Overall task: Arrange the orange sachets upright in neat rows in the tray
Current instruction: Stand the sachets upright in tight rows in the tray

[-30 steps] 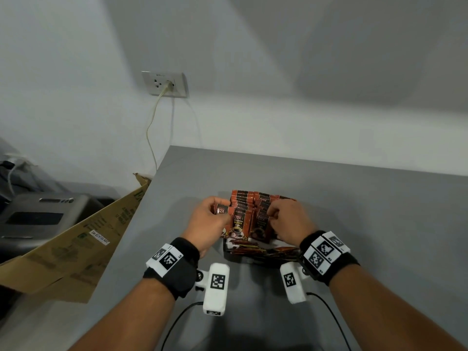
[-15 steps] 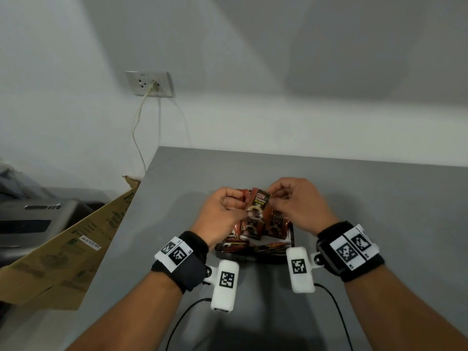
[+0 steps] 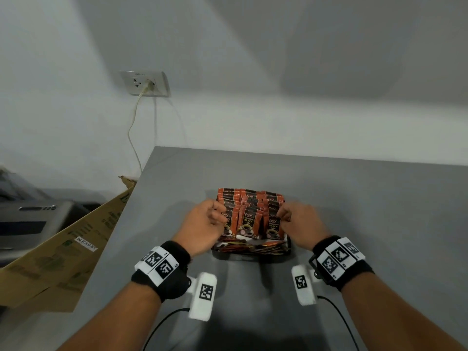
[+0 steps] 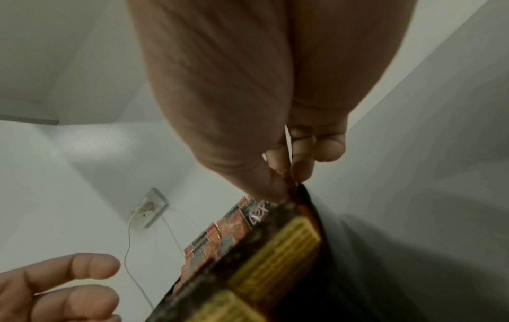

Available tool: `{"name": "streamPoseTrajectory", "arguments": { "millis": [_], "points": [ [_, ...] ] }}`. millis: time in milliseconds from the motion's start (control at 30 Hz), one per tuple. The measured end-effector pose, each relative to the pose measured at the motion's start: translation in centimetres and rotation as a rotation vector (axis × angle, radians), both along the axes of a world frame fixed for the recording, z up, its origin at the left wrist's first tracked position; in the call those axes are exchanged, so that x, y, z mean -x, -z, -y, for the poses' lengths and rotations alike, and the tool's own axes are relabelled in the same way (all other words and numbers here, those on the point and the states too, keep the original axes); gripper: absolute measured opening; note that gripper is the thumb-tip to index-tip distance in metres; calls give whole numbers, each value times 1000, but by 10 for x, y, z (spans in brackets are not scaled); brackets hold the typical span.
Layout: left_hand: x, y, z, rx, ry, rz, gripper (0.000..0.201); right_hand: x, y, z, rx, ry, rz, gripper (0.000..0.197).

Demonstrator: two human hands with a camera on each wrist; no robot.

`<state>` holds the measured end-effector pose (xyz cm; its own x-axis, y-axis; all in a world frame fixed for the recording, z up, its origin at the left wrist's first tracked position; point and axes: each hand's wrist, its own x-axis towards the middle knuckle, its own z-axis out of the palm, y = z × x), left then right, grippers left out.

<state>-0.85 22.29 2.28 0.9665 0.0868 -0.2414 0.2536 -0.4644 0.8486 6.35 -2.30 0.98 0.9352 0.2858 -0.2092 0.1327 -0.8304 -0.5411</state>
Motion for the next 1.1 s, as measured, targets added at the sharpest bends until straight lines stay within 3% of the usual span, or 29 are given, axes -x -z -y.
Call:
{"name": "streamPoseTrajectory", "arguments": {
  "millis": [300,567,667,833,1100],
  "points": [
    [1,2,0,-113,211,-118,59,2,9,4,-23,64,95,22],
    [-5,7,2,-213,307,-98,46,14,-11,4,-111,-3,163,13],
    [-6,11,2,-252,315,-52,36,21,-20,2,-129,-141,54,15],
    [-7,17,0,-296,278,12,30,20,-23,3,12,-326,-109,20],
    [3,18,-5,-288,296,125,30,13,-16,-1,109,-357,-131,23]
  ]
}}
